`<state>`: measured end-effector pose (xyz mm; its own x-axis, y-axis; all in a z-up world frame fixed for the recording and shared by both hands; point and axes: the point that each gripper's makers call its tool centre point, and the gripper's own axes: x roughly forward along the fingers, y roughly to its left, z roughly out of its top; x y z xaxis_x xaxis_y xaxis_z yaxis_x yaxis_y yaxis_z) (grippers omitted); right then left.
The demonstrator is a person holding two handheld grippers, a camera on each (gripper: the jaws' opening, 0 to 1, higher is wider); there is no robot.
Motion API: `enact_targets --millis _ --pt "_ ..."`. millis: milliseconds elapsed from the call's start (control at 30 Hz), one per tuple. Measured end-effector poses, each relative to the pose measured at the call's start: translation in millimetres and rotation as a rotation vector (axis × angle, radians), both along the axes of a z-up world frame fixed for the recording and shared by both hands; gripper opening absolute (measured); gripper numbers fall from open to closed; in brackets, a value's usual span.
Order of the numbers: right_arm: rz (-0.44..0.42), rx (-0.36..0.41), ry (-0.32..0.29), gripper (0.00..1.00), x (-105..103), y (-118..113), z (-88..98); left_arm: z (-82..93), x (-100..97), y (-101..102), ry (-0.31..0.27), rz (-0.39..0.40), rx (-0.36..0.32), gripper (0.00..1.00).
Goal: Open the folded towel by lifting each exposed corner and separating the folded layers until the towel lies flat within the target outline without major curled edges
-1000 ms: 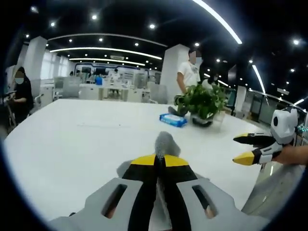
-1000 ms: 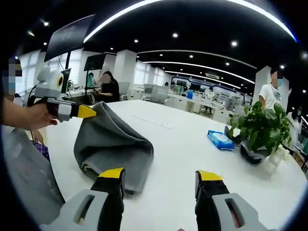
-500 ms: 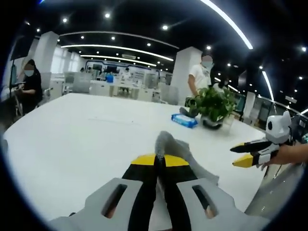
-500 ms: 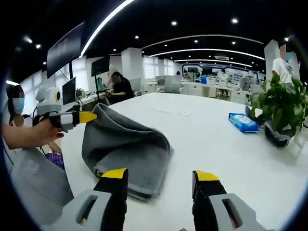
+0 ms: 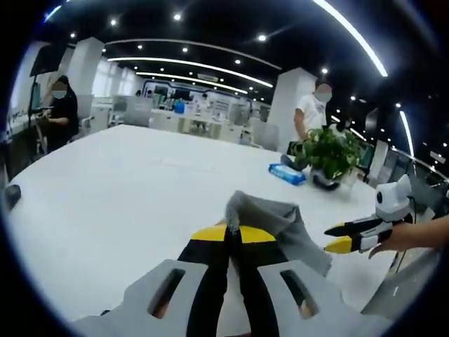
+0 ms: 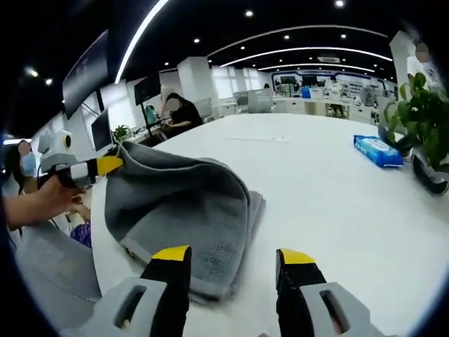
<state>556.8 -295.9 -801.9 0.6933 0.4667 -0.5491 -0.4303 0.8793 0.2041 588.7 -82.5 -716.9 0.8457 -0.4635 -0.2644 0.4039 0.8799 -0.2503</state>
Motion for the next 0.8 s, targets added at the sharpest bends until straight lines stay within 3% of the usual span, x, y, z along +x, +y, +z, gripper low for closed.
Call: enact_targets --millis 133,367,533,700,800 --pt "0.004 0.018 0.026 0.42 4.4 3.4 -9.4 -6.1 0.2 8.1 0.020 0.027 0.014 0.03" --pt "-0.006 0.078 0.052 0.26 8.6 10.9 -12.8 -15.5 0.5 13.2 0.044 0.047 0.043 0.03" --pt "-0.012 0.102 0.056 0.18 9.0 14.9 -10.1 -19.9 0.5 15.5 0.058 0.050 0.058 0.03" --pt "-0.032 0.117 0.050 0.00 8.4 11.2 0.2 -24.8 0.9 19.9 0.080 0.064 0.058 0.03" --pt "-0.042 0.147 0.059 0.00 5.7 13.8 7.7 -26.8 0.6 21.7 0.093 0.068 0.054 0.03"
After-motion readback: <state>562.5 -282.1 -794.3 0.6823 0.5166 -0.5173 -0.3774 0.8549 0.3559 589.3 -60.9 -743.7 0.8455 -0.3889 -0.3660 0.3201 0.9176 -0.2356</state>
